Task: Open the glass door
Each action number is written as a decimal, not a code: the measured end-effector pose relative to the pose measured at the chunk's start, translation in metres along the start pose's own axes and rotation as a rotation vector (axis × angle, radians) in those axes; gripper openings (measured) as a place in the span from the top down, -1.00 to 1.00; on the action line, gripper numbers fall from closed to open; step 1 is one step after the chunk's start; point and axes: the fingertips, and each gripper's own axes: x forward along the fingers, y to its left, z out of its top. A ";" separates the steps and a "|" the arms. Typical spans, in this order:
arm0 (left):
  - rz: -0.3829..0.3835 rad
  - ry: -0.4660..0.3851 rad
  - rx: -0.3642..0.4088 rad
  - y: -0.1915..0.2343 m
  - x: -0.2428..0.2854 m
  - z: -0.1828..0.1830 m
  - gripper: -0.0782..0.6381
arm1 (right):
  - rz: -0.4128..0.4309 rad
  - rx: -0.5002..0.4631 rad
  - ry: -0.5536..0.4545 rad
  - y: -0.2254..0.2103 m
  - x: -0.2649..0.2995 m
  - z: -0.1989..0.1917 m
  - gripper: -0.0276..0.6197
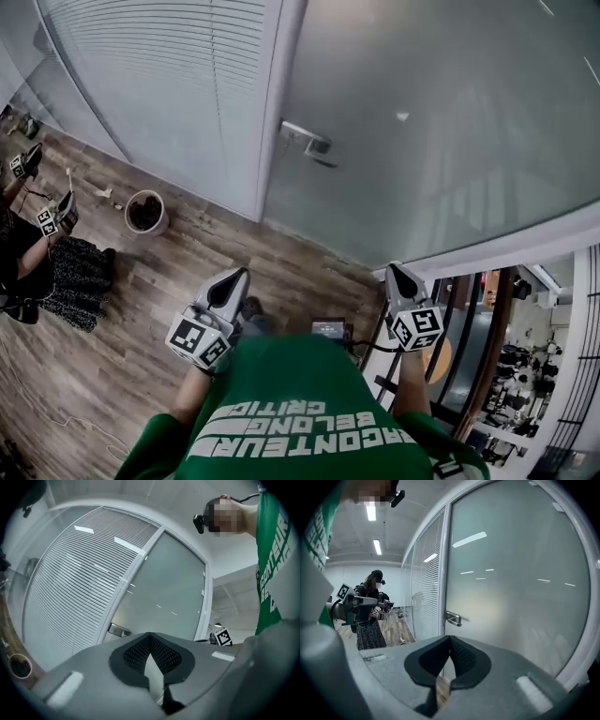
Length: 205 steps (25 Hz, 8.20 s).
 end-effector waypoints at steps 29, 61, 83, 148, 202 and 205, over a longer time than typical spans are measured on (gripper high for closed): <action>0.045 0.109 -0.046 0.069 0.207 -0.023 0.73 | 0.236 -0.624 0.299 -0.018 0.300 0.009 0.66; 0.032 0.383 -0.003 0.081 0.364 -0.109 0.73 | 0.244 -0.730 0.329 -0.001 0.314 -0.009 0.71; 0.090 0.377 0.036 0.095 0.369 -0.111 0.73 | 0.262 -0.721 0.368 -0.001 0.321 -0.016 0.71; 0.132 0.409 0.085 0.131 0.407 -0.106 0.73 | 0.327 -0.575 0.285 -0.039 0.366 -0.005 0.66; 0.154 0.460 0.116 0.249 0.589 -0.132 0.73 | 0.277 -0.314 0.373 -0.141 0.544 -0.011 0.69; 0.125 0.464 0.121 0.248 0.607 -0.130 0.73 | 0.253 -0.301 0.377 -0.158 0.550 -0.006 0.69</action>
